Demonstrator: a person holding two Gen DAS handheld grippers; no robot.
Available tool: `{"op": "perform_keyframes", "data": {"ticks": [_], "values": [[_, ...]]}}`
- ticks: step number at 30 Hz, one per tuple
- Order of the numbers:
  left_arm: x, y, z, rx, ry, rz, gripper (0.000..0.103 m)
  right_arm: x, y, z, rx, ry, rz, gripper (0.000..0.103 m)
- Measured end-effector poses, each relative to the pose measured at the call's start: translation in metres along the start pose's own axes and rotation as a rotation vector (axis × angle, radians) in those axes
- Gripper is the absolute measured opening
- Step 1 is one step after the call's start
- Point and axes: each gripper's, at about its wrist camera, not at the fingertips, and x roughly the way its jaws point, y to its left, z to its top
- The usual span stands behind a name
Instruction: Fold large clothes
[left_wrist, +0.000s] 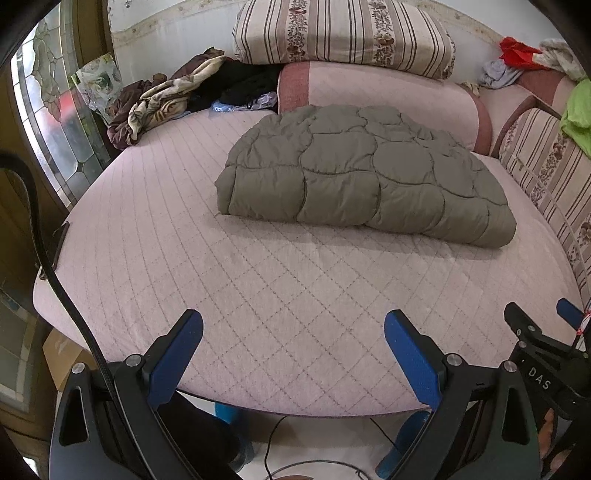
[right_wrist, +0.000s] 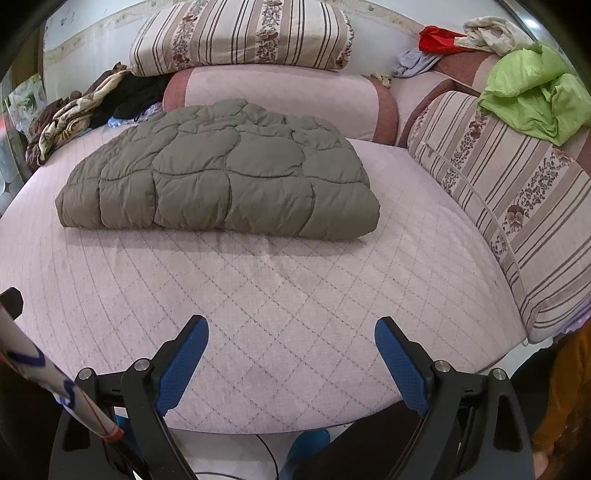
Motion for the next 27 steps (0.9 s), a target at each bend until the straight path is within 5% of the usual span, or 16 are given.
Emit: {"op": "perform_keyframes", "data": {"ticks": [27], "values": [[0.014,0.011,-0.005,-0.005,0.031,0.021,0.098,0.002,0.005,-0.002,-0.034,0.007,-0.011,0.094]]}}
